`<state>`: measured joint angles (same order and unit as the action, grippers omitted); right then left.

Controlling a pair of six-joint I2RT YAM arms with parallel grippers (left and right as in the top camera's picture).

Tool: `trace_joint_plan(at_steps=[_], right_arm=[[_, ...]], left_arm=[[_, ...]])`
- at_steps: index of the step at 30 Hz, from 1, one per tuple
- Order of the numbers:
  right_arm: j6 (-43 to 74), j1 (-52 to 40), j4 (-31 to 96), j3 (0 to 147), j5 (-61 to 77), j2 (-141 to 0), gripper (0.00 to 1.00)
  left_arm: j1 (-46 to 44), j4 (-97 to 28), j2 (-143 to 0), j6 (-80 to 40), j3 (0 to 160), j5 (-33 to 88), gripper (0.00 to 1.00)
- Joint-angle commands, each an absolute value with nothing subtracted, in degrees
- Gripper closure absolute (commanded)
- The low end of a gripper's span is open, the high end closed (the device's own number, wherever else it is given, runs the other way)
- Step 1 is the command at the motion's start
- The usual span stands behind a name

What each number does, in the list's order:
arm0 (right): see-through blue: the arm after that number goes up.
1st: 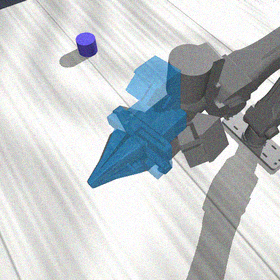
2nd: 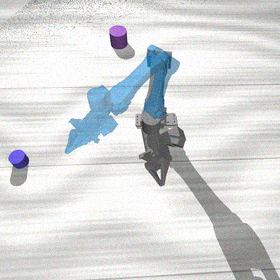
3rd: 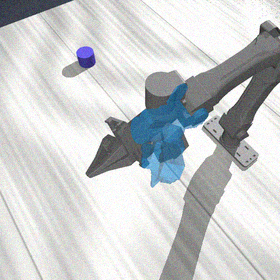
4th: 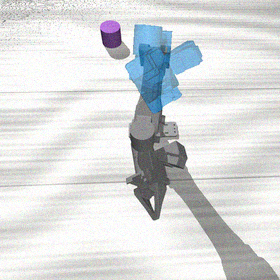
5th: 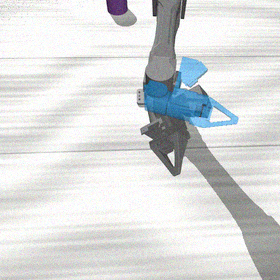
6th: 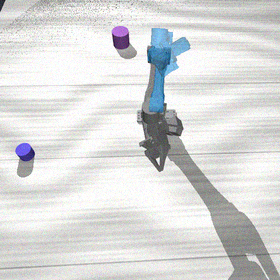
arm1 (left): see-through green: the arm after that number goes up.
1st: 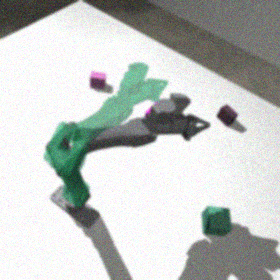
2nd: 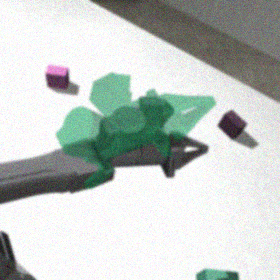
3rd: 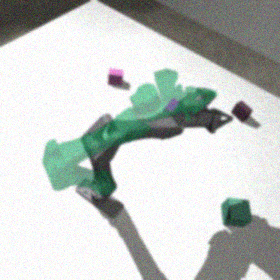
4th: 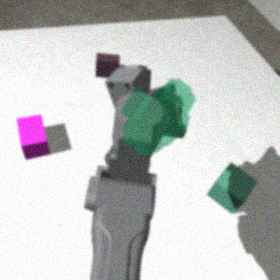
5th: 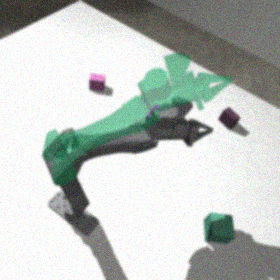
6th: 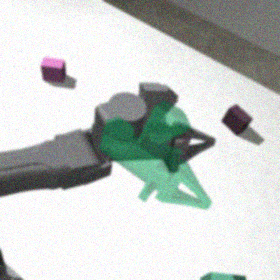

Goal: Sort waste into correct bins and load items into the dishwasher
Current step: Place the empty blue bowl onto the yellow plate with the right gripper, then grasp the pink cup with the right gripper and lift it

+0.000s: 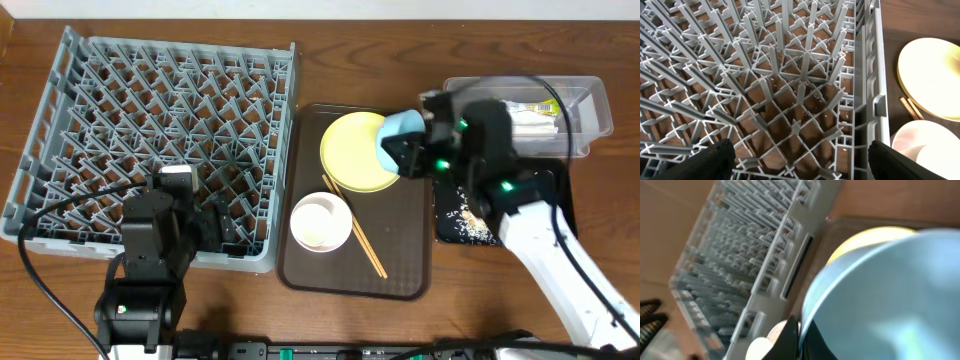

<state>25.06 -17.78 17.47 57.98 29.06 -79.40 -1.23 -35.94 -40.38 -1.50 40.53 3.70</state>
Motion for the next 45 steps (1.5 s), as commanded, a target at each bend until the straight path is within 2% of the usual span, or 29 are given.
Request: trace_joint_plan(at_steps=[1,5,12,18,24,35,41,45], right_arm=[[15.0,-21.1,23.5,68.3,18.6,-85.3,0.99],[10.9,-23.6,28.3,75.4,18.2,-94.8,0.99],[9.0,-27.7,27.9,75.9,14.9,-107.3,0.99],[7.6,-30.1,28.0,75.9,11.7,-112.7,0.99],[6.8,-31.8,28.7,76.4,10.1,-112.7,0.77],[6.8,-32.4,49.8,95.6,12.5,-108.8,0.61],[6.8,-35.3,57.3,96.1,14.4,-109.2,0.62],[6.8,-38.4,59.8,93.1,14.3,-109.3,0.67]], left_arm=[[-1.0,-36.0,-40.2,-1.8,42.0,3.8,0.12],[-1.0,-36.0,-40.2,-1.8,42.0,3.8,0.12],[-1.0,-36.0,-40.2,-1.8,42.0,3.8,0.12],[-1.0,-36.0,-40.4,-1.8,42.0,3.8,0.12],[-1.0,-36.0,-40.4,-1.8,42.0,3.8,0.12],[-1.0,-35.8,-40.4,-1.8,42.0,3.8,0.12],[-1.0,-35.7,-40.4,-1.8,42.0,3.9,0.12],[-1.0,-35.7,-40.4,-1.8,42.0,3.9,0.12]])
